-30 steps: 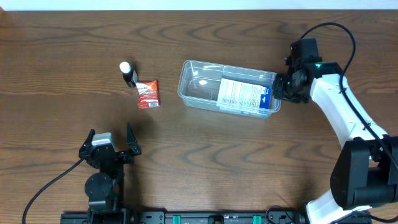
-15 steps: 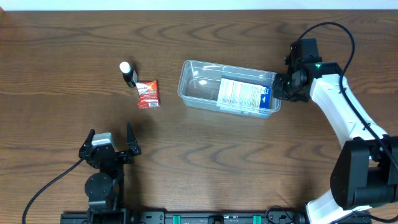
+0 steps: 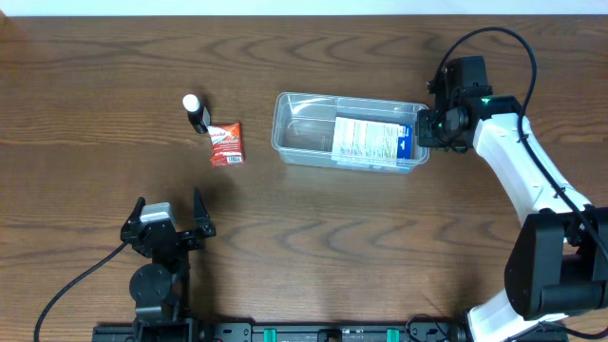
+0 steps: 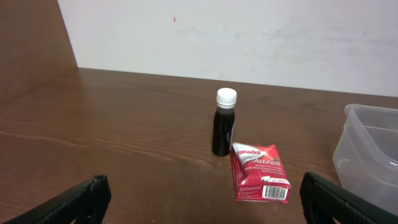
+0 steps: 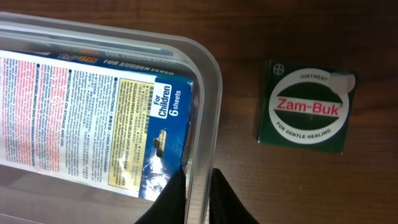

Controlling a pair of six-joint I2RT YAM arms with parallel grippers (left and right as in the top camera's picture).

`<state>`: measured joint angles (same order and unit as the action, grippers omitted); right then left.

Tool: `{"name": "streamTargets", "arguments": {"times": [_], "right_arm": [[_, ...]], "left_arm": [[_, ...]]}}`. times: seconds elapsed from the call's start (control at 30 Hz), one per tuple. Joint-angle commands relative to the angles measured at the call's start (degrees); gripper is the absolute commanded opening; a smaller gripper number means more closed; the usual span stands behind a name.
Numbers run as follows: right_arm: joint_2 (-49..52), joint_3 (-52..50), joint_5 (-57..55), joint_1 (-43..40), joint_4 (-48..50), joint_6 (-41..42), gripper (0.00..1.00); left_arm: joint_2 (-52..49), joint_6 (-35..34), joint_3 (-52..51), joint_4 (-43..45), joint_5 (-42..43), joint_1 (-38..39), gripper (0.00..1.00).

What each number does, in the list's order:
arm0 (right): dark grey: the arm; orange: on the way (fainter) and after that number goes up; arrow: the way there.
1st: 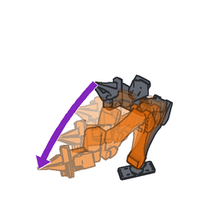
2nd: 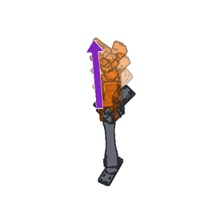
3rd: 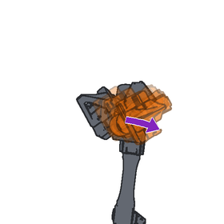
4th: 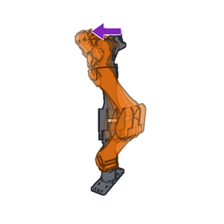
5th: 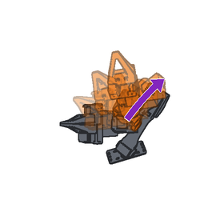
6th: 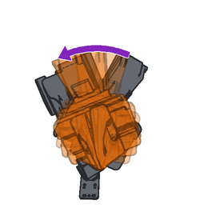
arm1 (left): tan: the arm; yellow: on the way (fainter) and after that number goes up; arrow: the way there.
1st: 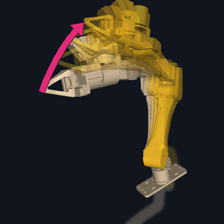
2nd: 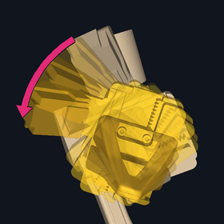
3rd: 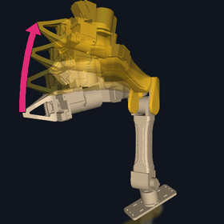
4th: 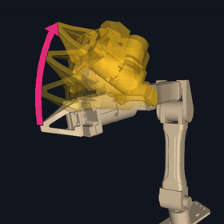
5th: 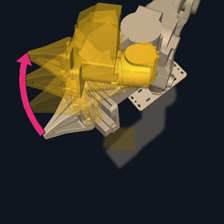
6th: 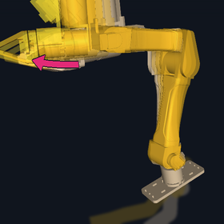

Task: Pack container
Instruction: 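Move the right gripper to the white Panadol box and grasp it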

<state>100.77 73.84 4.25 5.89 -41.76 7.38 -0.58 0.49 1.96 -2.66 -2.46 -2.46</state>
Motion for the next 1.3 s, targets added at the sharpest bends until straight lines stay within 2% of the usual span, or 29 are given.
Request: {"name": "streamTargets", "arguments": {"times": [0.0,0.17,0.2,0.27,0.3,0.37,0.7,0.87,1.03,1.17,1.27], "right_arm": [[0.0,-0.2,0.7,-0.3,0.8,-3.5,0.09],[0.0,-0.2,0.7,-0.3,2.1,-5.4,0.09],[0.0,-0.2,0.7,-0.3,2.2,-5.3,0.13],[0.0,-0.2,0.7,-0.3,2.1,-5.3,0.35],[0.0,-0.2,0.7,-0.3,1.9,-5.3,0.42],[0.0,-0.2,0.7,-0.3,1.7,-5.3,0.49],[0.0,0.8,0.7,-1.3,4.3,-5.3,0.48],[-0.6,3.9,4.1,-3.6,2.4,-4.8,0.47],[-1.2,5.2,2.4,-7.8,-0.6,-4.3,0.48],[-1.0,5.1,-4.3,-12.1,-2.7,-5.8,0.54],[-1.0,5.1,-9.0,-15.5,-3.0,-9.0,0.65]], "left_arm": [[0.3,1.0,-1.7,-1.1,-0.1,0.2,0.98],[0.3,1.0,-1.7,-1.1,-0.1,0.2,0.98],[0.3,1.0,-1.7,-1.1,-0.1,0.2,0.98],[0.3,1.0,-1.7,-1.1,-0.1,0.2,0.98],[0.3,1.0,-1.7,-1.1,-0.1,0.2,0.98],[0.3,1.0,-1.7,-1.1,-0.1,0.2,0.98],[0.3,1.0,-1.7,-1.1,-0.1,0.2,0.98],[0.3,1.0,-1.7,-1.1,-0.1,0.2,0.98],[0.3,1.0,-1.7,-1.1,-0.1,0.2,0.98],[0.3,1.0,-1.7,-1.1,-0.1,0.2,0.98],[0.3,1.0,-1.7,-1.1,-0.1,0.2,0.98]]}}
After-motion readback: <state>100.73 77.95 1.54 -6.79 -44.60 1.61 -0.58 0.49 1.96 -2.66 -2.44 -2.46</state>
